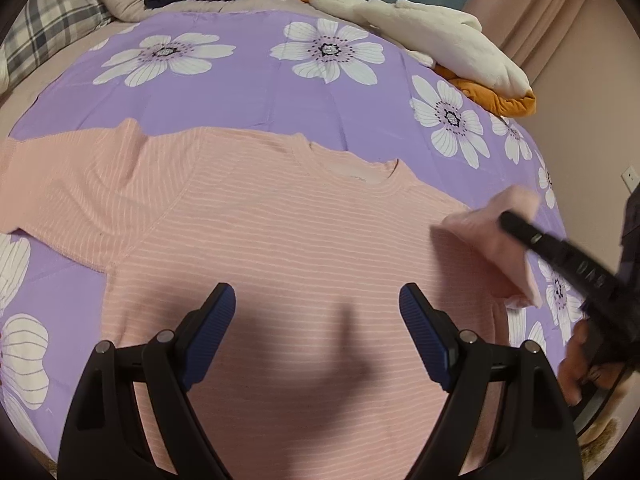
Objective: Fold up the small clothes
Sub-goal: 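Carry the gripped sleeve across the sweater front toward the collar with the right tool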
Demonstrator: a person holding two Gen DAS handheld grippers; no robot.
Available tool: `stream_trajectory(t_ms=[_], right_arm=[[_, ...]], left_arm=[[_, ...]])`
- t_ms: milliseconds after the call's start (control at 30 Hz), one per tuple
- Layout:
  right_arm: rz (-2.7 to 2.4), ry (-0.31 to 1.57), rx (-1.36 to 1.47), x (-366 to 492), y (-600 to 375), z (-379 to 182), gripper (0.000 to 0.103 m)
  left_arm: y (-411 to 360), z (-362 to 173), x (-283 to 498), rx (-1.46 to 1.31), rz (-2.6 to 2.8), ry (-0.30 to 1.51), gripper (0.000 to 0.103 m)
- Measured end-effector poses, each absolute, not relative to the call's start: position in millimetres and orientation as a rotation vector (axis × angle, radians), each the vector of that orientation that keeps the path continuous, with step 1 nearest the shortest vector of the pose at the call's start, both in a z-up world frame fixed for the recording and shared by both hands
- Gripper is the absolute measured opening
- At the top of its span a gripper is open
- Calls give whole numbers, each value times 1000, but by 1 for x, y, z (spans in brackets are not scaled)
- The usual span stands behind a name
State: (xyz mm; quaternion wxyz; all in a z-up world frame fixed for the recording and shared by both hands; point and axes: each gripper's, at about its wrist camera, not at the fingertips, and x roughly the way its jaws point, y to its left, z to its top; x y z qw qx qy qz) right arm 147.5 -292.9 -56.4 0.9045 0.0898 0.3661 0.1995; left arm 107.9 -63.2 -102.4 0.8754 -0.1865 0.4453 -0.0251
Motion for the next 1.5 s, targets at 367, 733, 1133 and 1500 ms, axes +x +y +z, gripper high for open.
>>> stream_trajectory(t_ms=[367, 733, 1133, 1500], right_arm=[[476, 928, 115, 147, -254, -95, 7], [505, 1036, 173, 157, -252, -117, 7], [543, 1083, 259, 164, -260, -126, 7], [558, 1095, 290, 166, -263, -128, 8]], left_arm=[[-57, -107, 105, -409, -51, 947, 84], [-59, -113, 106, -399, -53, 970, 84], [-60, -117, 107, -401, -51, 985, 84], [-62, -117, 105, -403, -53, 979, 84]])
